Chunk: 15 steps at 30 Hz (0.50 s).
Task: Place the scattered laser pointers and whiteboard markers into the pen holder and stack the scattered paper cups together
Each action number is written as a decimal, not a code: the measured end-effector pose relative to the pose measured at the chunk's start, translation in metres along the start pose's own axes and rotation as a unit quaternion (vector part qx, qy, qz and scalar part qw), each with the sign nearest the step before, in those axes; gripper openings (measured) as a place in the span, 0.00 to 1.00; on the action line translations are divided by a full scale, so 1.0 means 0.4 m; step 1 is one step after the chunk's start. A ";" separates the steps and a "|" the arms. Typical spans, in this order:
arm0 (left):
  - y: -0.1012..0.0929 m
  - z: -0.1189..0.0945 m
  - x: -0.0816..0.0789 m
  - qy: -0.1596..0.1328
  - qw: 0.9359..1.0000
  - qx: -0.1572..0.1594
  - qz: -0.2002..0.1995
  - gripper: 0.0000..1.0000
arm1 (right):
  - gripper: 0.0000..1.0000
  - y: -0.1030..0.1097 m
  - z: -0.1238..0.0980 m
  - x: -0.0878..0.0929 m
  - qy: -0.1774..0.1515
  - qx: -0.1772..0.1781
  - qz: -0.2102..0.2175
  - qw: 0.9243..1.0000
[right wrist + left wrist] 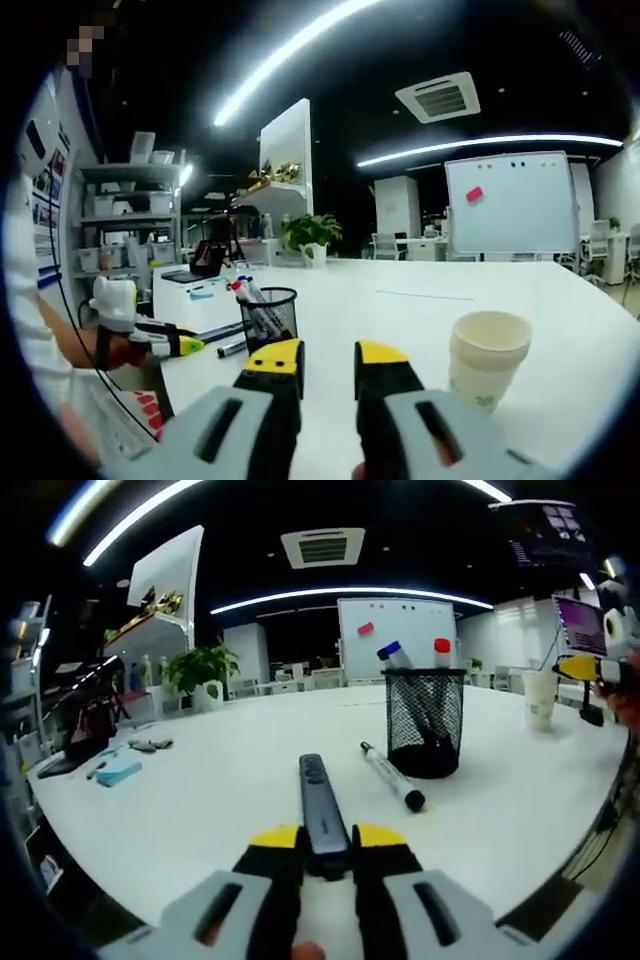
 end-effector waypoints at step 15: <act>0.017 -0.013 -0.014 -0.029 1.000 0.002 -0.005 0.19 | 0.19 0.016 0.011 0.006 0.007 -0.013 0.000 1.000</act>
Point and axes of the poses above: the point that each gripper's makers call its tool centre point, and the gripper's own axes: z roughly forward along the fingers, y roughly to its left, x roughly out of its underside, the point moved 10 cm from there along -z, roughly backward along the fingers, and after that the axes turned 3 degrees about -y, right-handed, at the moved point
